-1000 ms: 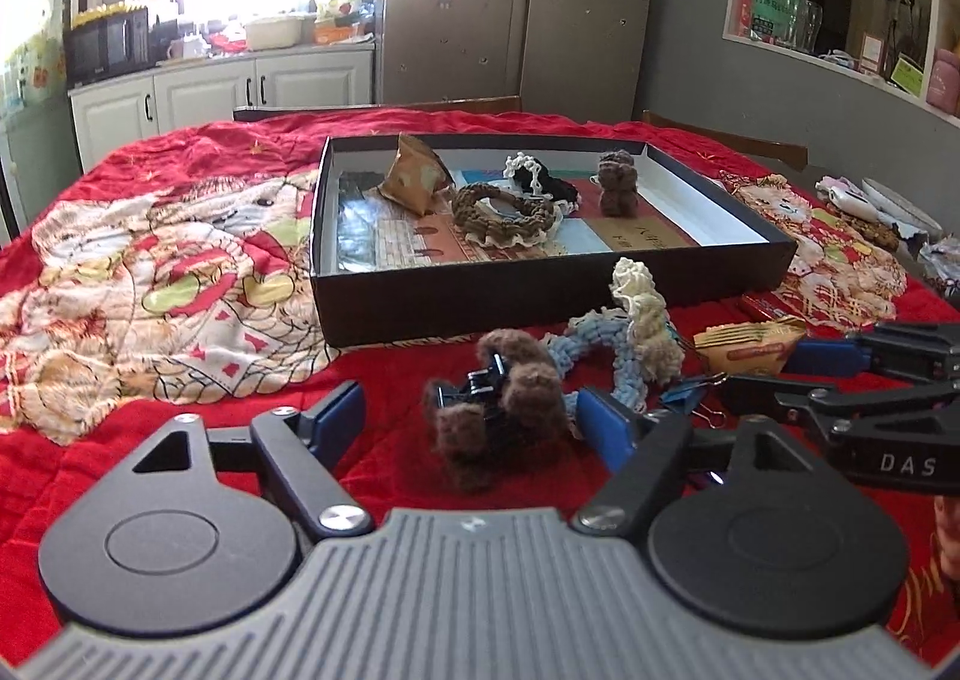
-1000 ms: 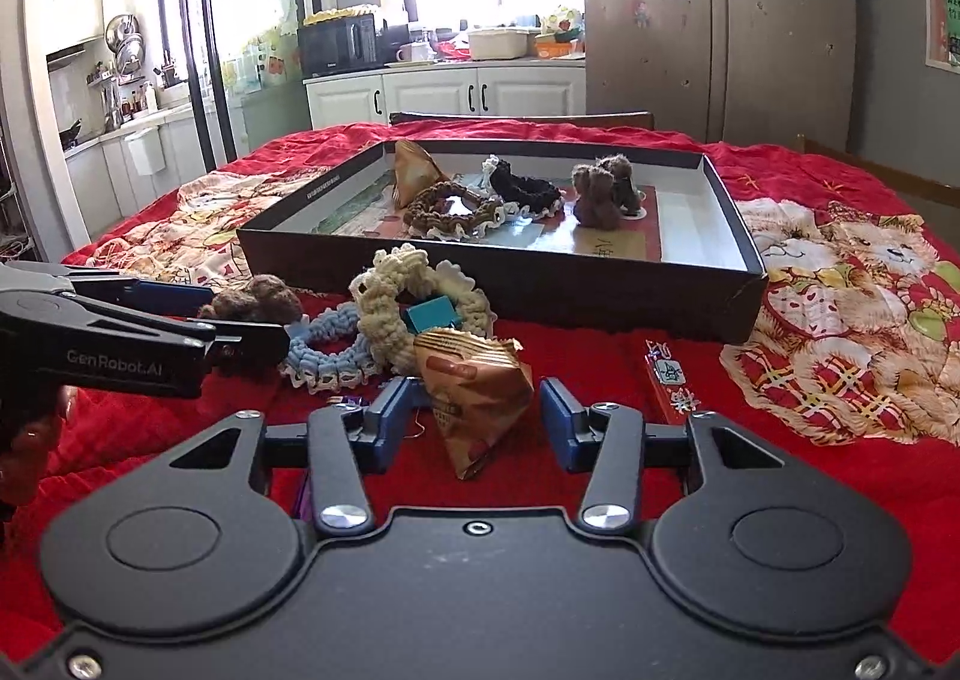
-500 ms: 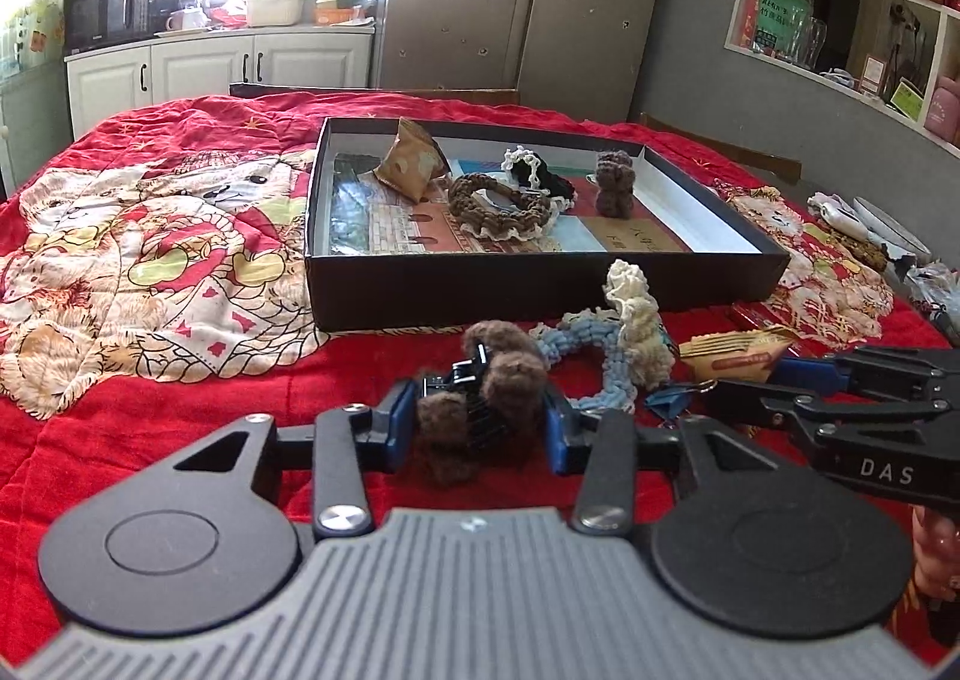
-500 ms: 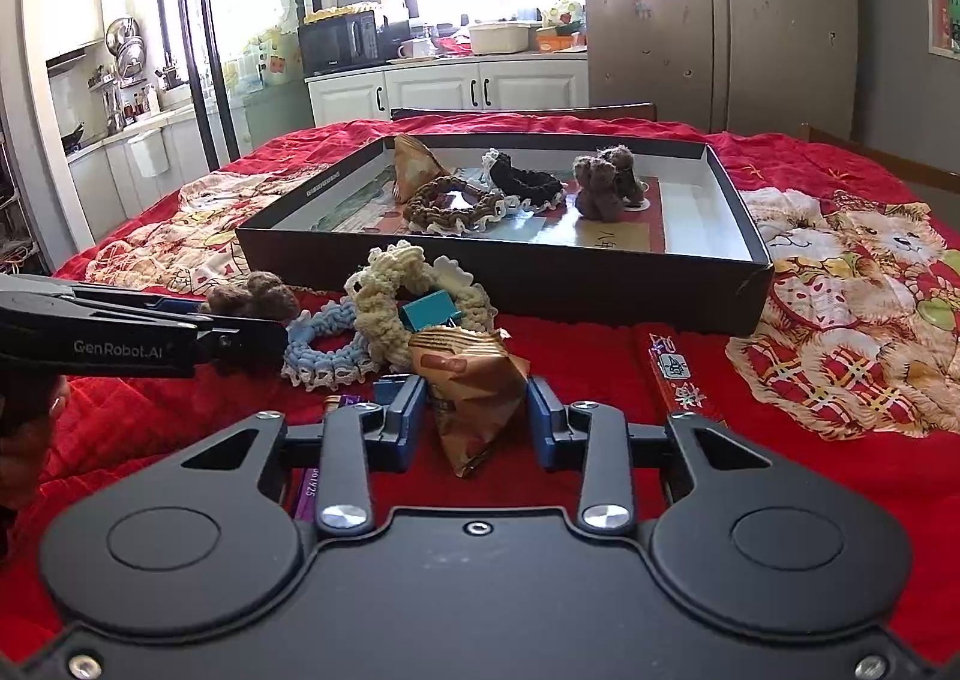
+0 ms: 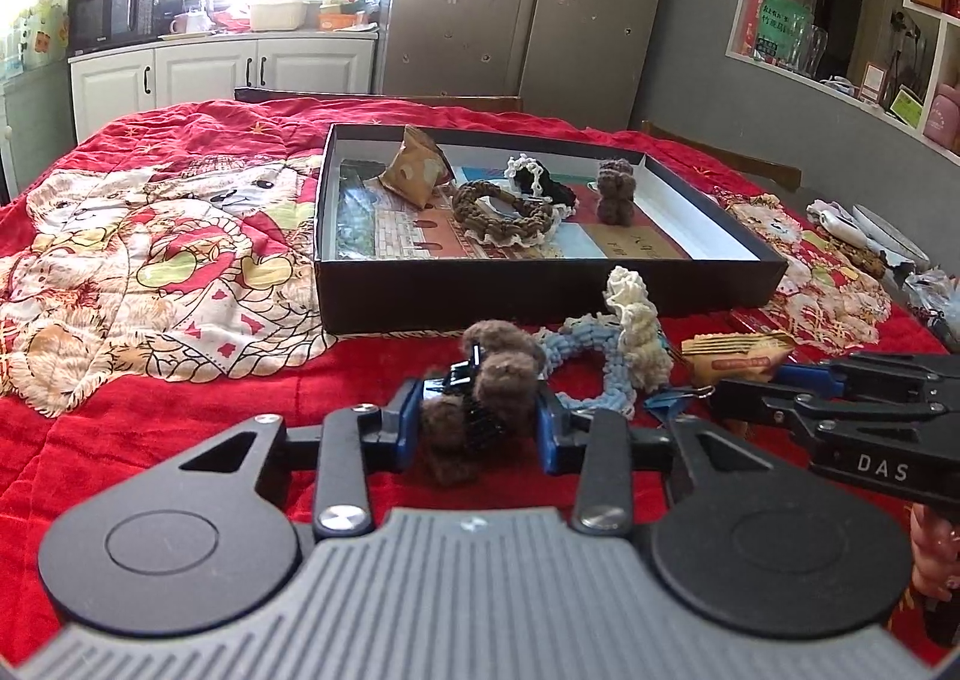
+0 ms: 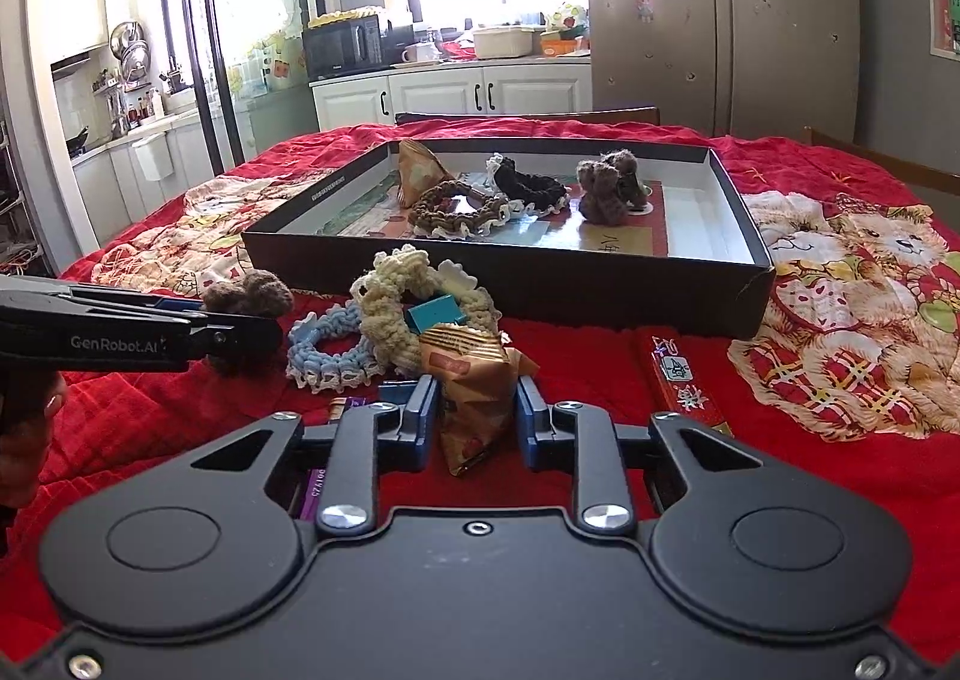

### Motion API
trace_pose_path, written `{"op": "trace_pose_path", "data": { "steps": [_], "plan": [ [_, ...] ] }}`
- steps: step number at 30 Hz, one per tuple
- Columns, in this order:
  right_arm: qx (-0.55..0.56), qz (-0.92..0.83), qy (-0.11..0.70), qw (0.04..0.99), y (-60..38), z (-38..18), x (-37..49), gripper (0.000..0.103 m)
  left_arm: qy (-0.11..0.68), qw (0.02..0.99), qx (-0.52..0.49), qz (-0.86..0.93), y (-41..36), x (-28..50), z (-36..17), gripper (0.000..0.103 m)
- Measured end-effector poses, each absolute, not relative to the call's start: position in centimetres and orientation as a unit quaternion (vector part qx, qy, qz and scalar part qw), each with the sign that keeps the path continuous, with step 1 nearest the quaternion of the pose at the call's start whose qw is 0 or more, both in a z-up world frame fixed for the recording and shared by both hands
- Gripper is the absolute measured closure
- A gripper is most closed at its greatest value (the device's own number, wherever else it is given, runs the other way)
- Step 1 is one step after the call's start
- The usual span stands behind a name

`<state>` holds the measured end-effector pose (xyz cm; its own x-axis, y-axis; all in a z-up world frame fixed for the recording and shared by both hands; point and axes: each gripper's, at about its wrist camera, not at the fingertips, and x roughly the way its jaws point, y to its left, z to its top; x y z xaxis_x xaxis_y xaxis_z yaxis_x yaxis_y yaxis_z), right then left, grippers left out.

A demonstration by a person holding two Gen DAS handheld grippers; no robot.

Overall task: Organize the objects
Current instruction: 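Grasp the brown pom-pom clip with the left tool while the right tool grasps the paper-wrapped snack, then lift and carry the pom-pom clip and snack over the black box with both tools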

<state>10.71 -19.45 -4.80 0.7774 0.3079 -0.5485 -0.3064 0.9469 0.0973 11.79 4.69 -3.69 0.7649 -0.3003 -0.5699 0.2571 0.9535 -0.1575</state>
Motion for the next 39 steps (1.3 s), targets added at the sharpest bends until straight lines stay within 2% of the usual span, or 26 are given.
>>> {"op": "trace_pose_path", "data": {
  "steps": [13,23,39],
  "plan": [
    [0.020,0.156,0.247,0.956,-20.5,-1.9,9.9,0.079,0.263,0.953,-0.030,-0.150,4.6,11.0,-0.2,0.063],
    [0.007,0.145,0.232,0.962,-20.7,1.7,14.3,0.079,0.247,0.961,-0.008,-0.128,3.7,15.7,3.0,0.063],
    [0.060,0.118,0.248,0.960,-20.4,0.2,24.9,0.079,0.263,0.962,-0.042,-0.060,3.4,23.8,0.8,0.062]
  ]
}}
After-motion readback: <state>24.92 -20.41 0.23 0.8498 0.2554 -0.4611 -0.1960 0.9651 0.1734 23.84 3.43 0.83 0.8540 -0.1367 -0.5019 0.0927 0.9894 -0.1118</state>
